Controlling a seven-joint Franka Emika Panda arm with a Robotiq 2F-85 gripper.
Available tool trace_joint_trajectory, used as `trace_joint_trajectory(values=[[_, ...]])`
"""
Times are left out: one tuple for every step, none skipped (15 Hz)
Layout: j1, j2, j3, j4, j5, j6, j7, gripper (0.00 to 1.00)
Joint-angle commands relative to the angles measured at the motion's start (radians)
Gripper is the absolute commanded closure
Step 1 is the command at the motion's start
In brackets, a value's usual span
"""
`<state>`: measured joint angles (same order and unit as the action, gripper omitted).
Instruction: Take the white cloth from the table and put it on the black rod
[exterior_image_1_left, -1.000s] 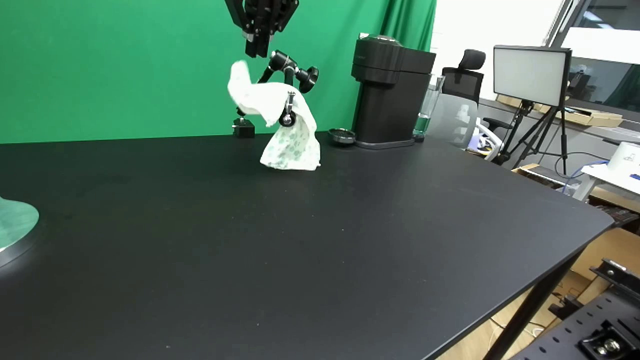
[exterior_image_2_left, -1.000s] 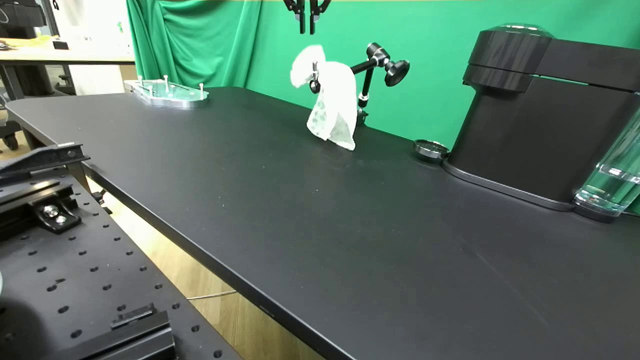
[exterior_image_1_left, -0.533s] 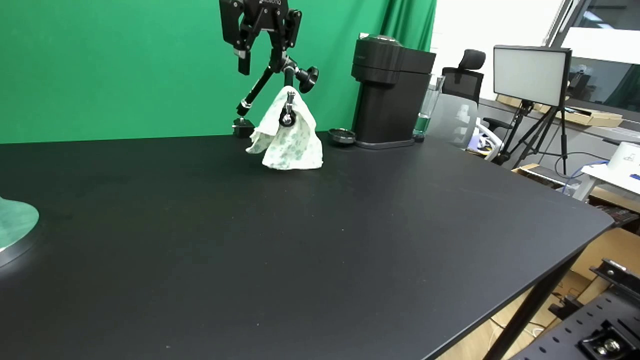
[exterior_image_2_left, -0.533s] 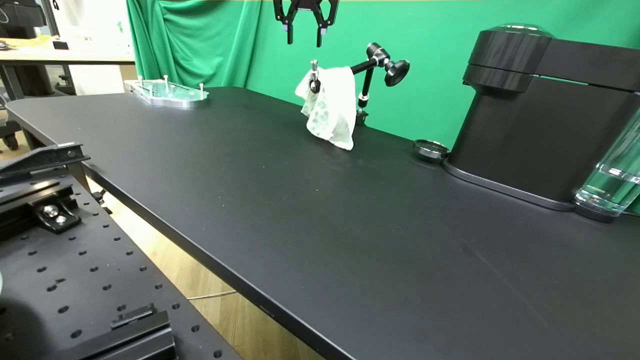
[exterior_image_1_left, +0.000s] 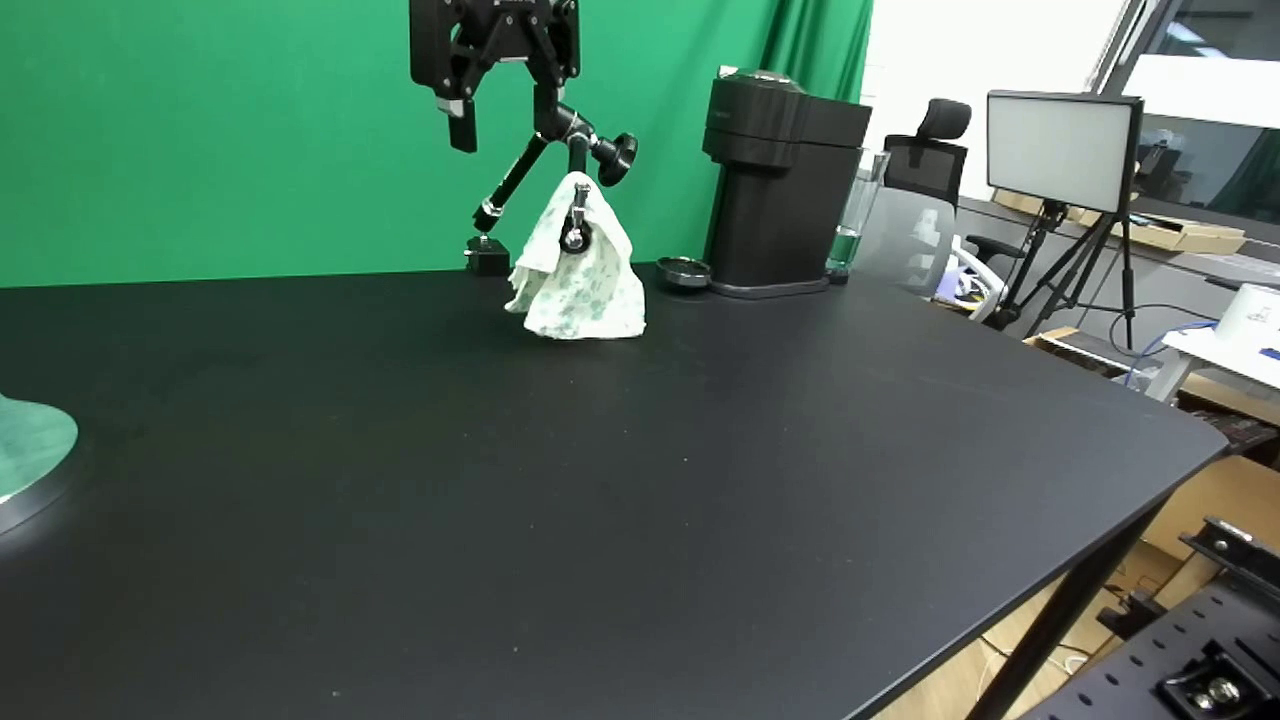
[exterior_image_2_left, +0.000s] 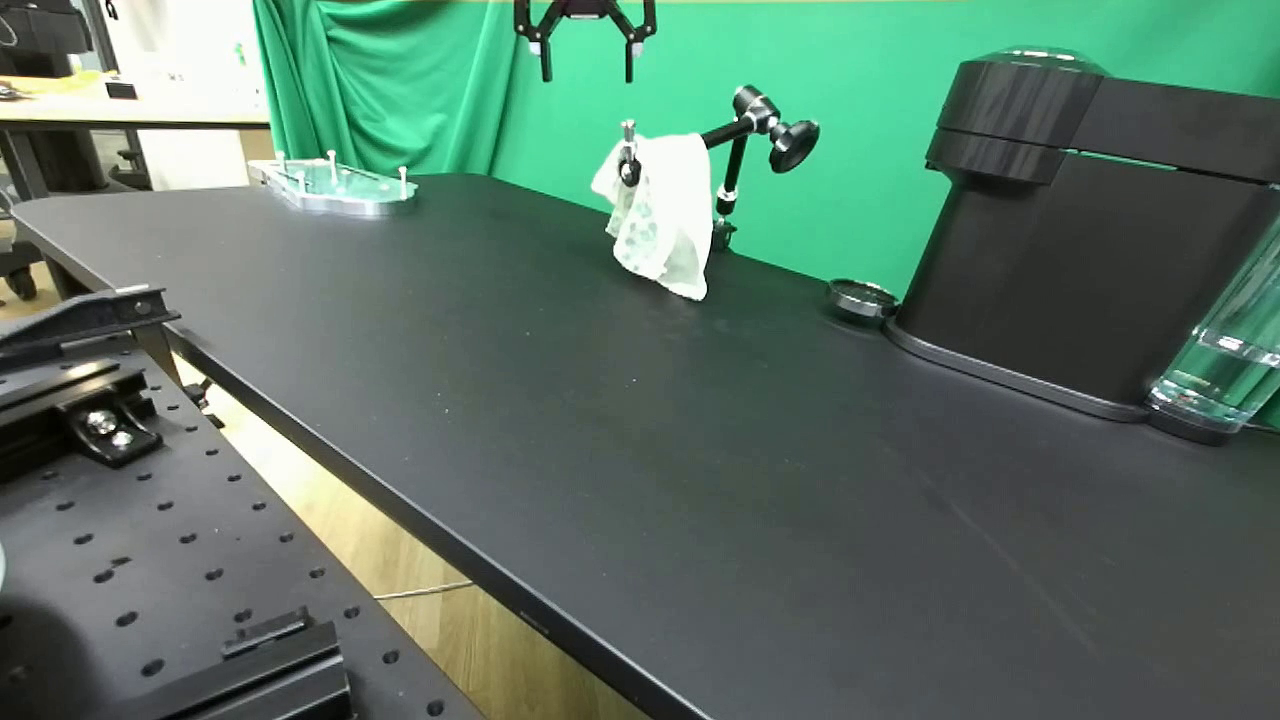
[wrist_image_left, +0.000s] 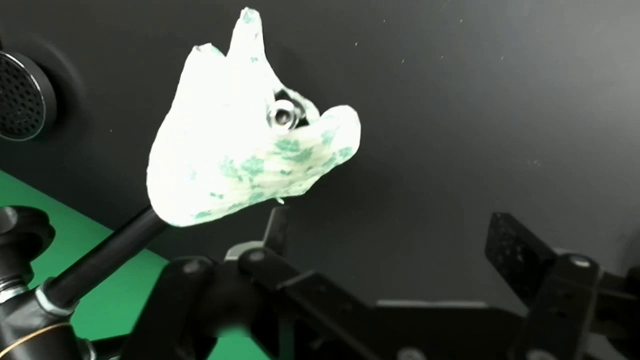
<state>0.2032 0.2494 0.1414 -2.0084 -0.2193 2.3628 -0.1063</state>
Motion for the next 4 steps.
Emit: trace_joint_trajectory(values=[[0.025,-0.039,0.009,-0.027,-0.031,-0.111,0.041,0.0],[0.03,-0.043,0.013,-0.033,-0.03,-0.134,0.039,0.0],[0.032,-0.049,0.018,-0.042,-0.025,-0.157,0.035,0.0],[0.034,-0.053,0.023,-0.047,-0.02,-0.183,0.031,0.0]])
